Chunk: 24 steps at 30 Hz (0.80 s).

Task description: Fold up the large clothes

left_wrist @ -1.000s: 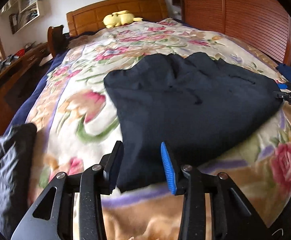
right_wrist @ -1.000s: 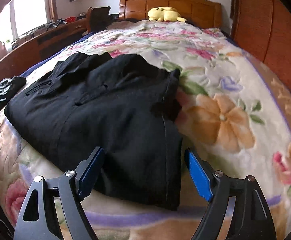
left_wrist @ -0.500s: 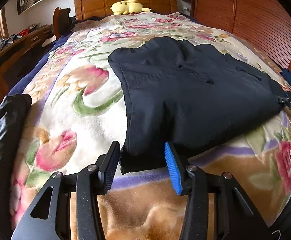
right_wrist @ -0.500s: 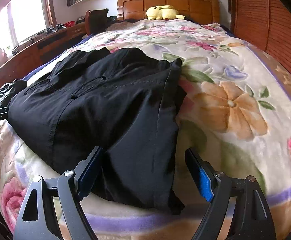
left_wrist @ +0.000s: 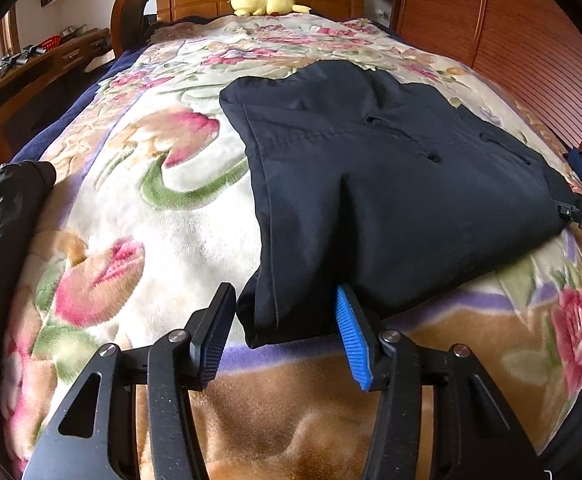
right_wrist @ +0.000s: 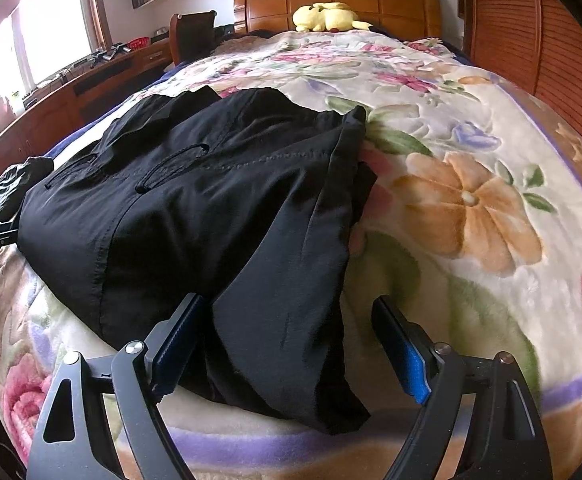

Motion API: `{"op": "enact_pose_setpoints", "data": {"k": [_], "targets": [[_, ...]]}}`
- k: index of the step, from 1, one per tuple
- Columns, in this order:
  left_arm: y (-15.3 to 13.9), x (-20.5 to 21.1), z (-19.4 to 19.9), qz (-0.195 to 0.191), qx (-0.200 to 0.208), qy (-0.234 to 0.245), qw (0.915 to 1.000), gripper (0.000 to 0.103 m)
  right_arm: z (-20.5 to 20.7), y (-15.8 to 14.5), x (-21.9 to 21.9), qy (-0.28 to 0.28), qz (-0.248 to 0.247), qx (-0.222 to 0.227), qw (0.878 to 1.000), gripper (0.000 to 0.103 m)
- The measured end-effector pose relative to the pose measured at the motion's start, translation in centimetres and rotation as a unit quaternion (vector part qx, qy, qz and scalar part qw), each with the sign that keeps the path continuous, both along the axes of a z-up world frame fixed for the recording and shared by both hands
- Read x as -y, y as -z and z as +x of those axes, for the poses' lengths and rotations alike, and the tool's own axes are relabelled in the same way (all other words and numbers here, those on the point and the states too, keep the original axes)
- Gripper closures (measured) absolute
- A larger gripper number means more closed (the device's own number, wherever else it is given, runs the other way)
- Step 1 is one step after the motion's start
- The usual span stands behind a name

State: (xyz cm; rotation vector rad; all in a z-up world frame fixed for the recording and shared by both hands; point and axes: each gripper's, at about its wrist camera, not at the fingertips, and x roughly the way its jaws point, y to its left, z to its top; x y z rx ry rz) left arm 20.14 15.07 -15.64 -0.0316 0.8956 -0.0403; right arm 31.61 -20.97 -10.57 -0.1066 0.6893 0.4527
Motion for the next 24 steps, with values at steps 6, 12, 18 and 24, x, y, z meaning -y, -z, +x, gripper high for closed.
{"op": "enact_pose_setpoints", "data": {"k": [6, 12, 18, 24], "targets": [[0.0, -0.2, 0.6, -0.004, -0.009, 0.001, 0.9999, 0.051, 0.0, 0.1, -0.1, 0.001, -0.002, 0.0, 1.0, 0.017], [0.0, -0.5, 0.5, -0.017, -0.008, -0.001, 0.9998, 0.051, -0.1, 0.1, -0.1, 0.0, -0.005, 0.001, 1.0, 0.017], [-0.2, -0.1, 0.5, -0.02, -0.013, 0.015, 0.9996, 0.071, -0.1, 0.2, -0.1, -0.001, -0.009, -0.001, 1.0, 0.017], [-1.9, 0.8, 0.0, -0.004, 0.007, 0.019, 0.9998, 0.09, -1.1, -0.9, -0.7, -0.042, -0.012, 0.0, 0.999, 0.07]]}}
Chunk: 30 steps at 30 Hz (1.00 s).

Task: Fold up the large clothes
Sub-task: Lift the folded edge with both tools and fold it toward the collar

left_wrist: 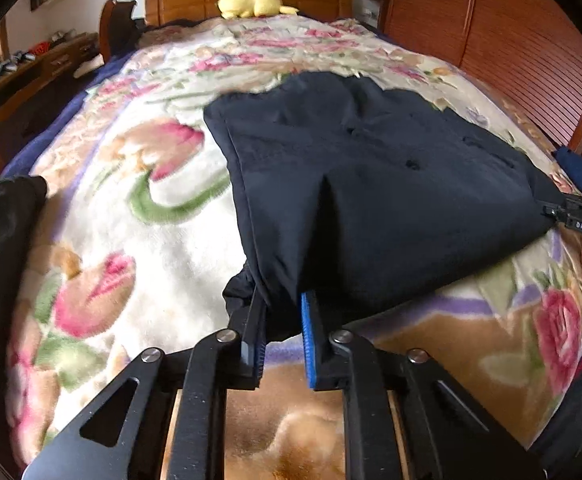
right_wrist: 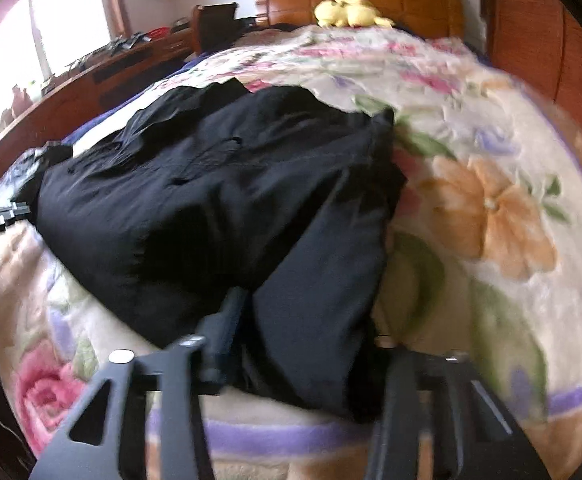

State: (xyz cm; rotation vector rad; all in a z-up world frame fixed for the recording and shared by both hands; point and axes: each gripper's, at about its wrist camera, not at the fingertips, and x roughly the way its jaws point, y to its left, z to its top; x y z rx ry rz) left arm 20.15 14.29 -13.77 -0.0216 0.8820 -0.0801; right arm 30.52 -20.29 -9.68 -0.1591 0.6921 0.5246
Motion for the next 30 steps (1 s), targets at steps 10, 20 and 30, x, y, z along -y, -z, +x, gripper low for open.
{"op": "enact_pose_setpoints", "data": {"k": [10, 20, 30], "targets": [[-4.1, 1.1, -4.7, 0.003, 0.058, 0.005, 0.9983, 0.095, -4.9, -2.4, 1.5, -0.011, -0.011, 0.038, 0.999, 0.088], [-4.8, 1.9, -12.9, -0.024, 0.063, 0.018, 0.9976, 0.095, -14.2, -2.6, 5.4, -0.026, -0.004, 0.028, 0.999, 0.088], [-2.9, 2.4, -13.0, 0.014, 0.039, 0.006, 0.9991, 0.091, -15.5, -4.6, 5.5, 0.002, -0.014, 0.011, 1.0, 0.078]]}}
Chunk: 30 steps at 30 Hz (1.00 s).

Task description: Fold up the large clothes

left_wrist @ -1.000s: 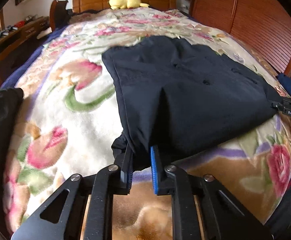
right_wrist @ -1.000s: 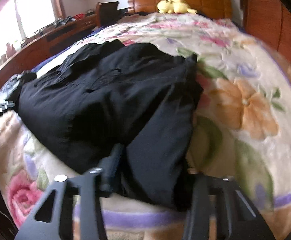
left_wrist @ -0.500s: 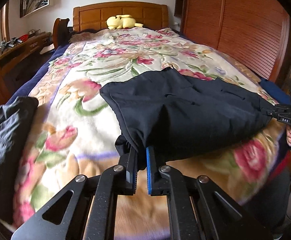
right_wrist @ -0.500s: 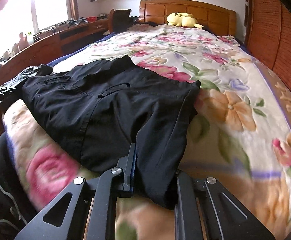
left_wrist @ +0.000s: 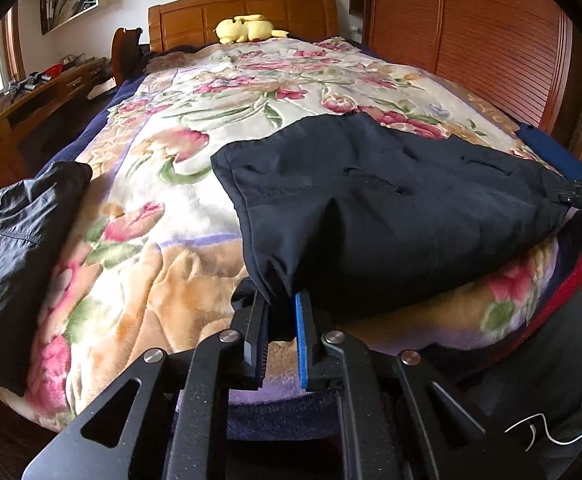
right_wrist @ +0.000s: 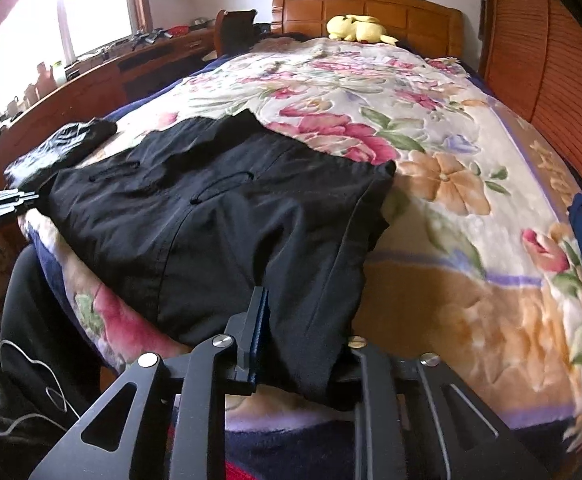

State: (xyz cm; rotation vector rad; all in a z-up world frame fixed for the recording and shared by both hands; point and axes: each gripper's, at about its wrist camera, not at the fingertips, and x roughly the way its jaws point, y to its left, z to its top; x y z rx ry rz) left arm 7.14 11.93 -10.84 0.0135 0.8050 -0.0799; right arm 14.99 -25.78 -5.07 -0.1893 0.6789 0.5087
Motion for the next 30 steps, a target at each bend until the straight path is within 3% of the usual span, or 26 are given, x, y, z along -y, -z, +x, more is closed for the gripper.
{"op": "enact_pose_setpoints", "data": {"k": [8, 14, 24, 30], "targets": [[-0.5, -1.0, -0.1, 0.005, 0.007, -0.01, 0.9999, 0.072, -0.5, -3.0, 0.3, 0.027, -0.011, 0.035, 0.999, 0.054], [-1.6, -1.7, -0.4, -0.003, 0.022, -0.016, 0.9996, 0.067, 4.1, -3.6, 0.4, 0.032, -0.011, 0.028, 0.999, 0.054], [-3.5, -1.6, 0.0, -0.015, 0.048, -0.008, 0.9987, 0.067, 17.4, -0.1, -1.7, 0.067, -0.004, -0.065, 0.996, 0.054], [-3.5, 0.1, 1.5, -0.025, 0.058, 0.01, 0.998, 0.067, 22.1, 1.8, -4.0, 0.071, -0.022, -0.089, 0.993, 0.054]]}}
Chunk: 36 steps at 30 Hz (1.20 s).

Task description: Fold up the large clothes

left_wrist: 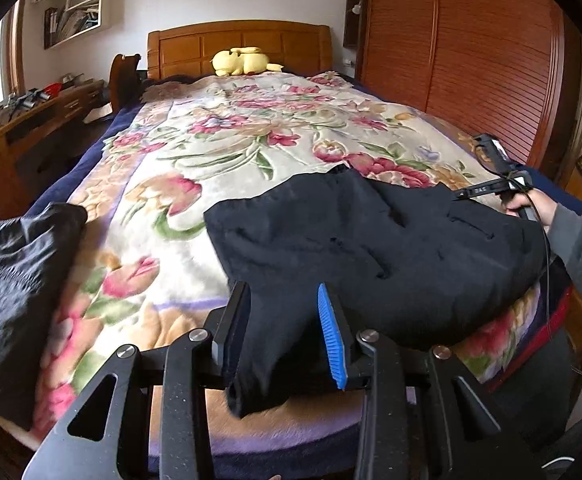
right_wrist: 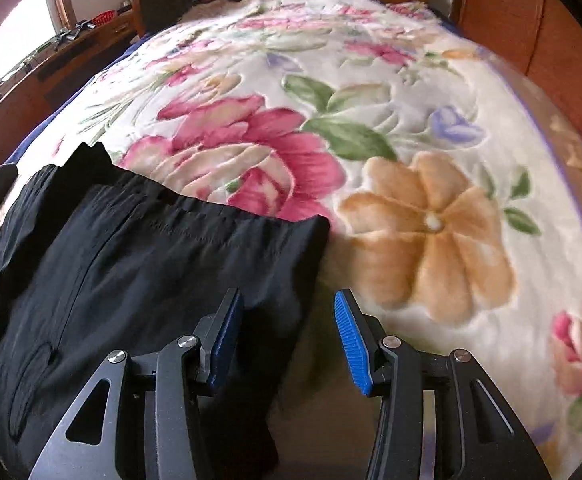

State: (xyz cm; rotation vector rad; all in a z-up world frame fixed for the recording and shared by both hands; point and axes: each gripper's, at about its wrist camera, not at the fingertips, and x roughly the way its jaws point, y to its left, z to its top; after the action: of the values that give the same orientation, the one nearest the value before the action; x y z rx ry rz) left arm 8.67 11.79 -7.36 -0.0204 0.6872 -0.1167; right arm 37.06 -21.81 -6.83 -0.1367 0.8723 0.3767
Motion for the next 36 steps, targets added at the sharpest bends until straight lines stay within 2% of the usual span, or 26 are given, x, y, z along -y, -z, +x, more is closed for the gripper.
{"op": "enact_pose_setpoints", "data": {"k": [1, 3, 4, 5, 7, 10, 13, 15, 18, 19, 21, 23, 26, 29, 32, 36], "targets": [[0.1, 0.1, 0.3, -0.001, 0.0, 0.001, 1.0, 0.067, 0.4, 0.2, -0.4, -0.004, -0.001, -0.003, 1.0, 0.054], [0.4, 0.6, 0.9, -0.004, -0.005, 0.006, 1.0, 0.067, 1.3, 0.5, -0.9, -0.019, 0.002, -0.011, 1.0, 0.068], [0.6, 0.7, 1.1, -0.004, -0.007, 0.008, 0.9999, 0.067, 1.6, 0.6, -1.2, -0.025, -0.004, -0.012, 1.0, 0.08], [0.8, 0.9, 1.4, -0.003, -0.01, 0.009, 0.9999, 0.067, 1.9, 0.7, -1.5, -0.026, -0.019, -0.01, 0.999, 0.088], [1.2, 1.3, 1.8, -0.005, -0.015, 0.014, 0.9998, 0.067, 2.0, 0.4, -2.2, -0.037, -0.039, 0.001, 0.999, 0.096], [1.6, 1.8, 2.3, -0.005, -0.021, 0.02, 0.9996, 0.067, 2.1, -0.7, -2.5, -0.042, -0.051, 0.037, 0.997, 0.099], [2.1, 2.3, 2.8, -0.005, -0.027, 0.024, 0.9993, 0.067, 2.6, -2.2, -2.3, 0.001, -0.067, 0.089, 0.994, 0.1], [2.6, 2.5, 3.0, -0.001, -0.032, 0.024, 0.9992, 0.067, 3.6, -2.0, -2.4, 0.03, -0.095, 0.082, 0.992, 0.1], [3.4, 2.5, 3.4, -0.006, -0.043, 0.022, 0.9988, 0.067, 4.2, -1.3, -3.2, 0.022, -0.12, 0.064, 0.991, 0.099], [3.5, 2.4, 3.4, -0.008, -0.046, 0.02, 0.9987, 0.067, 3.8, -1.7, -3.2, 0.022, -0.123, 0.07, 0.99, 0.099], [3.8, 2.3, 3.3, -0.008, -0.049, 0.017, 0.9986, 0.067, 2.8, -2.7, -3.1, 0.028, -0.126, 0.079, 0.989, 0.09], [4.0, 2.2, 3.2, -0.01, -0.052, 0.014, 0.9985, 0.067, 1.3, -3.9, -3.1, 0.022, -0.127, 0.094, 0.987, 0.072], [4.2, 2.0, 3.1, -0.013, -0.052, 0.01, 0.9985, 0.067, -3.1, -5.8, -3.4, -0.006, -0.104, 0.124, 0.987, 0.052], [4.6, 1.8, 3.0, -0.018, -0.055, 0.008, 0.9983, 0.067, -6.7, -6.1, -4.2, -0.018, -0.106, 0.145, 0.984, 0.047], [5.0, 1.8, 2.9, -0.016, -0.056, 0.007, 0.9983, 0.067, -10.1, -5.9, -5.2, -0.054, -0.069, 0.143, 0.986, 0.047], [5.3, 1.8, 2.8, -0.017, -0.059, 0.004, 0.9981, 0.067, -12.7, -3.6, -6.3, -0.083, -0.037, 0.134, 0.987, 0.047]]}}
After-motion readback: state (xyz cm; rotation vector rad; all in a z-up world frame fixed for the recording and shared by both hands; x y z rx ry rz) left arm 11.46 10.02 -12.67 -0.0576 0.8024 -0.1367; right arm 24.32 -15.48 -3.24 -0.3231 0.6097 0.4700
